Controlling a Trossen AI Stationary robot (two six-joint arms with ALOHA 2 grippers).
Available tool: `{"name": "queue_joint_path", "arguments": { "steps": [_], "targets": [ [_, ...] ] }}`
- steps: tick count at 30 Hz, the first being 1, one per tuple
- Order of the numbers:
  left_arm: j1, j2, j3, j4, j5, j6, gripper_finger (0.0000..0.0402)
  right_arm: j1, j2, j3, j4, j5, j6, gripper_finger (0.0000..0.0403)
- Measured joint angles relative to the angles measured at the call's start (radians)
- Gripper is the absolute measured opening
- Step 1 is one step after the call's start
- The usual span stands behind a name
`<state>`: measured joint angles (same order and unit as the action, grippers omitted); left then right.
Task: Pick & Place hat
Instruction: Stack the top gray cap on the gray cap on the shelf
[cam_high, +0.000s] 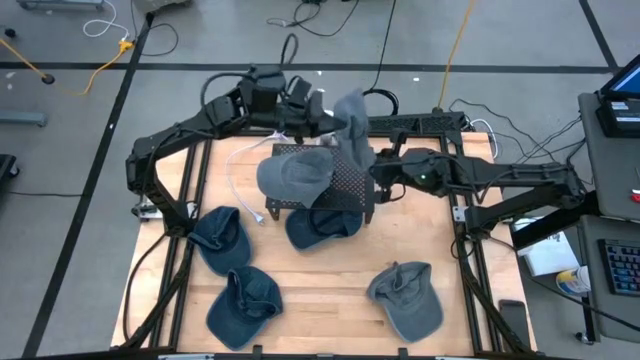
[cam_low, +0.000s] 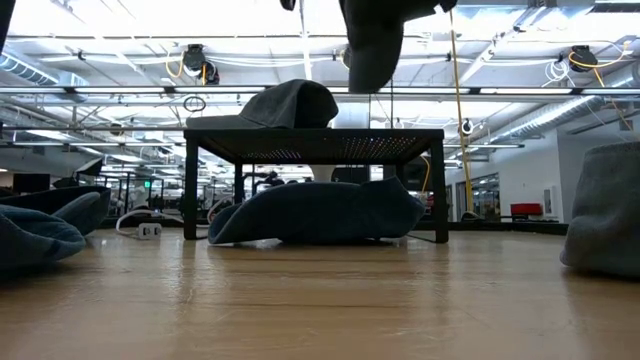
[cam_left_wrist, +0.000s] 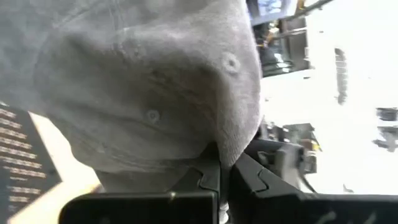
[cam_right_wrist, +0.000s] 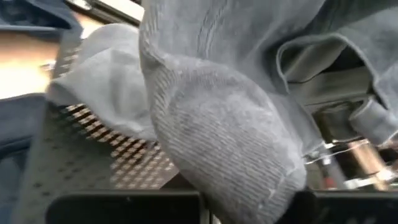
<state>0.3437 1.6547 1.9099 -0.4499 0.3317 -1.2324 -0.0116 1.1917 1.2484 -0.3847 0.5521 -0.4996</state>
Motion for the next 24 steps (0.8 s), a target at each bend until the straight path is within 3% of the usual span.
{"name": "queue_joint_path", "arguments": {
  "steps": [6, 15, 24],
  "targets": [
    [0.034, 0.000, 0.000, -0.038, 0.073, -0.030, 0.0004, 0.071, -0.062, -0.001, 0.033, 0.022, -0.044, 0.0043],
    [0.090, -0.015, 0.000, -0.192, 0.141, 0.003, 0.0003, 0.193, -0.214, 0.000, 0.074, 0.023, -0.023, 0.0147],
    [0.113, -0.082, 0.001, -0.139, 0.205, -0.051, 0.0003, 0.204, -0.264, 0.000, 0.065, 0.121, -0.056, 0.0191]
  ]
}}
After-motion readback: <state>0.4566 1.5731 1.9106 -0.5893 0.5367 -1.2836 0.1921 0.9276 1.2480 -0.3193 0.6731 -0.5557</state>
